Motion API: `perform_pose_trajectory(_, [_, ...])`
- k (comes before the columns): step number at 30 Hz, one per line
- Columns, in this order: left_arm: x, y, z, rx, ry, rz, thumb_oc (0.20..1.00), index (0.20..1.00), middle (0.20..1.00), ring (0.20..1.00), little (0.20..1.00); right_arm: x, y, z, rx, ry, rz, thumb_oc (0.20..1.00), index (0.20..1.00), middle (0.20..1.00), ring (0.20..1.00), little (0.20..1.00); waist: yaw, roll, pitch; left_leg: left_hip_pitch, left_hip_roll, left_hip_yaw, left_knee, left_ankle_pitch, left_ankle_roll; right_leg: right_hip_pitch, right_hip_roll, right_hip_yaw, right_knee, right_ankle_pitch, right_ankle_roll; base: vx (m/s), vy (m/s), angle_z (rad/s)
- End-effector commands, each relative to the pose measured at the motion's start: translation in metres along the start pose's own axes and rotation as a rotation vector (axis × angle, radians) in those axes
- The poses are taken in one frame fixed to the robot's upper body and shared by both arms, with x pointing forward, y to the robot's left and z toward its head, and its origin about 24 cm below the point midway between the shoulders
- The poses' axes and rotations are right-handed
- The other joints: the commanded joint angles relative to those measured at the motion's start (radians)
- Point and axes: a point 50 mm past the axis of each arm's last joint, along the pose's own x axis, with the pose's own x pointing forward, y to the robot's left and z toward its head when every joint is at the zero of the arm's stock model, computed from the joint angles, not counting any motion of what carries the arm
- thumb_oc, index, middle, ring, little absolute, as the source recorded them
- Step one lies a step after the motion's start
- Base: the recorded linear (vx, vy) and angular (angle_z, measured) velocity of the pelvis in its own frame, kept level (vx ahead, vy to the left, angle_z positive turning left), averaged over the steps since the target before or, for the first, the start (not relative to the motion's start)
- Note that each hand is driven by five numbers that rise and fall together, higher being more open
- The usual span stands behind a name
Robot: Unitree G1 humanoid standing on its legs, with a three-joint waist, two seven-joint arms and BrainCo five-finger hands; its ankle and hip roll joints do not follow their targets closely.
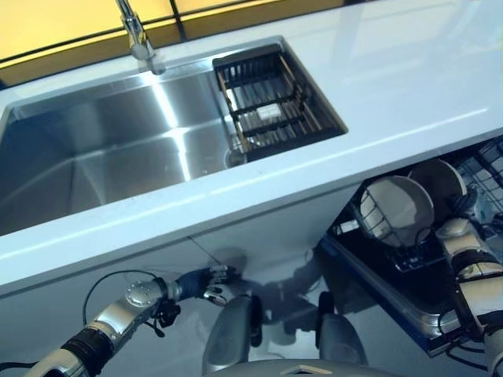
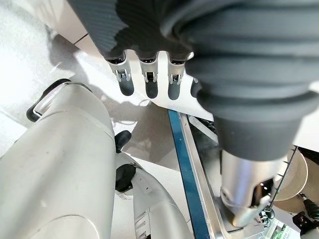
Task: Pick up plates and place into dishwasher.
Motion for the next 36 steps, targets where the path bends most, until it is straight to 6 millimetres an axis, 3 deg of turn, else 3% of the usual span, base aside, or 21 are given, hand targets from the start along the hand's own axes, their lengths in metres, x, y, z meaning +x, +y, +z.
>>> perform_pose_trajectory(1, [0.006, -0.013, 0.02, 0.015, -0.14, -0.029, 1.0, 1.0, 1.0, 1.0, 1.0, 0.02, -0.05, 0.002, -0.055, -0.019, -0.136, 0.2, 0.2, 0.2, 0.2, 0.2, 0.005, 0.022, 0.004, 0.01, 0.056, 0.013, -0.084, 0.045, -0.045, 0.014, -0.01, -0.033, 0.016, -0.001, 0.002, -0.03, 0.063, 0.03])
perform_pose_trajectory(12, [0.019, -0.024, 0.03, -0.014, -0.224, -0.023, 1.0, 1.0, 1.0, 1.0, 1.0, 0.031, -0.088, 0.017, -0.058, -0.066, -0.22, 0.2, 0.2, 0.2, 0.2, 0.2, -0.03, 0.07, 0.022, -0.003, 0.037, 0.029, -0.109, 0.063, -0.055, -0.026, -0.032, -0.023, 0.017, -0.015, -0.004, -0.05, 0.078, -0.04])
perform_pose_trajectory(13, [0.021, -0.025, 0.031, -0.017, -0.232, -0.022, 1.0, 1.0, 1.0, 1.0, 1.0, 0.032, -0.093, 0.019, -0.049, -0.07, -0.234, 0.448, 0.448, 0.448, 0.448, 0.448, -0.033, 0.075, 0.024, 0.0, 0.035, 0.031, -0.114, 0.065, -0.055, -0.028, -0.033, -0.021, 0.017, -0.017, -0.006, -0.03, 0.097, -0.03])
perform_pose_trajectory(14, [0.021, -0.026, 0.031, -0.021, -0.238, -0.023, 1.0, 1.0, 1.0, 1.0, 1.0, 0.033, -0.096, 0.02, -0.051, -0.072, -0.246, 0.815, 0.815, 0.815, 0.815, 0.815, -0.036, 0.08, 0.026, 0.001, 0.034, 0.033, -0.116, 0.066, -0.056, -0.032, -0.035, -0.02, 0.02, -0.018, -0.007, -0.02, 0.093, -0.03])
perform_pose_trajectory(15, [0.022, -0.028, 0.031, -0.024, -0.243, -0.025, 1.0, 1.0, 1.0, 1.0, 1.0, 0.033, -0.098, 0.019, -0.051, -0.071, -0.253, 1.0, 1.0, 1.0, 1.0, 1.0, -0.038, 0.083, 0.027, 0.001, 0.032, 0.033, -0.118, 0.067, -0.057, -0.035, -0.037, -0.019, 0.022, -0.02, -0.008, -0.01, 0.086, -0.05])
perform_pose_trajectory(31, [0.029, -0.045, 0.029, -0.082, -0.312, -0.04, 1.0, 1.0, 1.0, 1.0, 1.0, 0.037, -0.13, 0.023, -0.04, -0.107, -0.334, 1.0, 1.0, 1.0, 1.0, 1.0, -0.072, 0.121, 0.024, 0.034, 0.006, 0.056, -0.151, 0.078, -0.056, -0.051, -0.059, 0.004, 0.035, -0.037, -0.023, 0.0, 0.083, -0.05])
perform_pose_trajectory(34, [0.029, -0.049, 0.029, -0.096, -0.321, -0.045, 1.0, 1.0, 1.0, 1.0, 1.0, 0.037, -0.134, 0.021, 0.095, -0.096, -0.342, 1.0, 1.0, 1.0, 1.0, 1.0, -0.075, 0.125, 0.018, 0.052, 0.003, 0.058, -0.165, 0.079, -0.055, -0.039, -0.06, 0.007, 0.031, -0.039, -0.026, 0.03, 0.082, -0.09])
perform_pose_trajectory(36, [0.029, -0.051, 0.028, -0.108, -0.323, -0.044, 1.0, 1.0, 1.0, 1.0, 1.0, 0.037, -0.135, 0.019, 0.319, -0.079, -0.319, 1.0, 1.0, 1.0, 1.0, 1.0, -0.08, 0.125, 0.018, 0.067, 0.003, 0.061, -0.171, 0.077, -0.055, -0.028, -0.059, 0.01, 0.028, -0.042, -0.027, 0.05, 0.076, -0.11])
